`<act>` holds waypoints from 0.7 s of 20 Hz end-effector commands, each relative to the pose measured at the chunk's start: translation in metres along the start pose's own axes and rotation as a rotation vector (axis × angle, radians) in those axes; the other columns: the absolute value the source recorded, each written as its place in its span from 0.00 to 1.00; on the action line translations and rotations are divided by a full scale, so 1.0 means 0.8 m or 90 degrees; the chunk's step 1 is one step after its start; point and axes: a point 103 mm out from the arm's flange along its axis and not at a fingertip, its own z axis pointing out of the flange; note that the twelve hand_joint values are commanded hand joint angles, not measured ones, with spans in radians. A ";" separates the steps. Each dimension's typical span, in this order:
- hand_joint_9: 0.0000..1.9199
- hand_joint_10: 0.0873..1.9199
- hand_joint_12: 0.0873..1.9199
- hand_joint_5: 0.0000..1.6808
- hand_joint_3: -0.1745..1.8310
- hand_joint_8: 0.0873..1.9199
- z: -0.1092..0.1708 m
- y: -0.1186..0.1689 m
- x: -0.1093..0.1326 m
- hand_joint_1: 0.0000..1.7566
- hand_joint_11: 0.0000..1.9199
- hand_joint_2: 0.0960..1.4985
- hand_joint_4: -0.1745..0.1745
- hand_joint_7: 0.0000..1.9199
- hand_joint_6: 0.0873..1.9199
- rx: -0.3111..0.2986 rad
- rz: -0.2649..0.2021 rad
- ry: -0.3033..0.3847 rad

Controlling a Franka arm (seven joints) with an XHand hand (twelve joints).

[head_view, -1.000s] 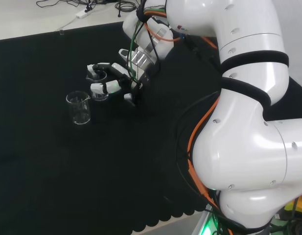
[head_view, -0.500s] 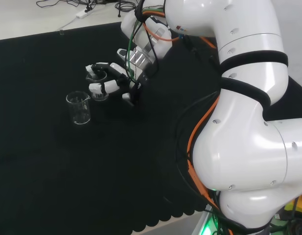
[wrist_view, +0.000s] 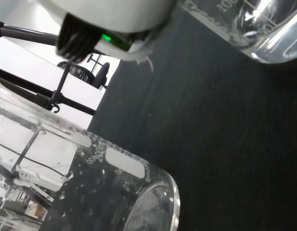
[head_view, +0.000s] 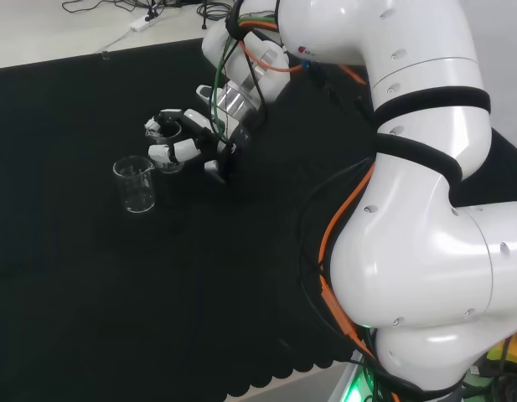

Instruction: Pick up the beaker on the right.

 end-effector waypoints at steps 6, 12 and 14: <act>0.64 0.26 0.54 0.64 0.24 0.36 0.004 0.005 0.022 0.71 0.44 0.56 0.09 0.59 0.40 -0.063 0.010 -0.025; 0.78 0.40 0.41 0.68 0.26 0.39 -0.030 0.002 0.025 0.68 0.66 0.56 0.00 0.78 0.39 -0.074 0.003 -0.080; 0.78 0.41 0.41 0.67 0.26 0.40 -0.040 0.003 0.035 0.68 0.66 0.56 0.00 0.78 0.39 -0.079 -0.003 -0.096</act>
